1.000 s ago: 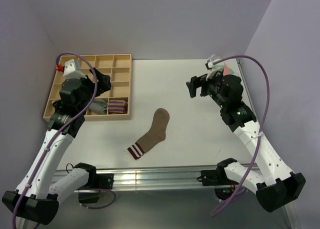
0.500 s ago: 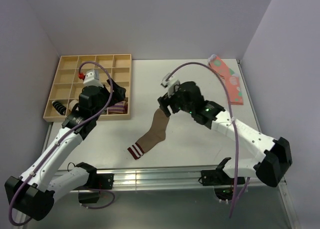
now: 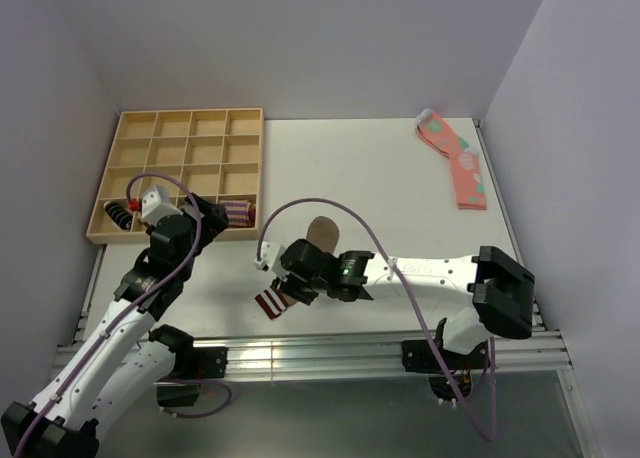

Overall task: Roll the socks
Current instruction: Move the sock to the center of the board.

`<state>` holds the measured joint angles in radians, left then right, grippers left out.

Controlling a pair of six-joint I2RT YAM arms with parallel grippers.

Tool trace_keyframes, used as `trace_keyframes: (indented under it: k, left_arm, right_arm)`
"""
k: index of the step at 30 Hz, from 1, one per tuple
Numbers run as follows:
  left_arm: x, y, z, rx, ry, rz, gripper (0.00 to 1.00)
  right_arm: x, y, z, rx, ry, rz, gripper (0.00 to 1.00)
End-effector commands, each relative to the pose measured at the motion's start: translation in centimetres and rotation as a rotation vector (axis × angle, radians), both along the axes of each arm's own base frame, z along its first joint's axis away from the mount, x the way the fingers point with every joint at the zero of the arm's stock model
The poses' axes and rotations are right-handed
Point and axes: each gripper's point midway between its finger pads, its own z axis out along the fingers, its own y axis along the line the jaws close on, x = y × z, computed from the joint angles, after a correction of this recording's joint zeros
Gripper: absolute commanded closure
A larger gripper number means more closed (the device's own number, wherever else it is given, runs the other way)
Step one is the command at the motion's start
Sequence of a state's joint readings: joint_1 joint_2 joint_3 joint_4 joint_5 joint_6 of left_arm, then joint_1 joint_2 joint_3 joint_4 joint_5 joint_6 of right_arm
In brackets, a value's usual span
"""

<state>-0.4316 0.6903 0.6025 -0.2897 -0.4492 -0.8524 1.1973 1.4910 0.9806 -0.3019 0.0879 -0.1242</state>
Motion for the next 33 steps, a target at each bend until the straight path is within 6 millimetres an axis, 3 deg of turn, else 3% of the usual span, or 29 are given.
trace_keyframes:
  k: [1, 5, 9, 15, 24, 33]
  left_arm:
    - [-0.2, 1.6, 0.9, -0.036, -0.032, 0.102, 0.03]
    - [-0.3, 1.7, 1.5, -0.034, -0.031, 0.107, 0.03]
    - [-0.3, 2.0, 2.3, -0.022, -0.039, 0.114, 0.02]
    - [0.1, 2.5, 2.9, 0.006, -0.031, 0.145, 0.01]
    - [0.3, 3.2, 4.4, 0.017, -0.047, 0.167, 0.00]
    - [0.6, 3.6, 4.6, 0.022, -0.049, 0.155, 0.01]
  right_arm:
    - [-1.2, 2.1, 0.6, -0.013, -0.061, 0.037, 0.49]
    - [-2.9, 4.3, -0.5, -0.034, -0.037, 0.093, 0.49]
    - [-3.6, 6.6, -0.3, -0.005, -0.013, 0.121, 0.49]
    - [-4.0, 8.4, -2.0, -0.002, 0.023, 0.108, 0.52]
    - [-3.6, 9.4, -5.4, -0.052, 0.077, -0.013, 0.58]
    - [-3.7, 8.8, -8.3, -0.123, 0.111, -0.029, 0.56]
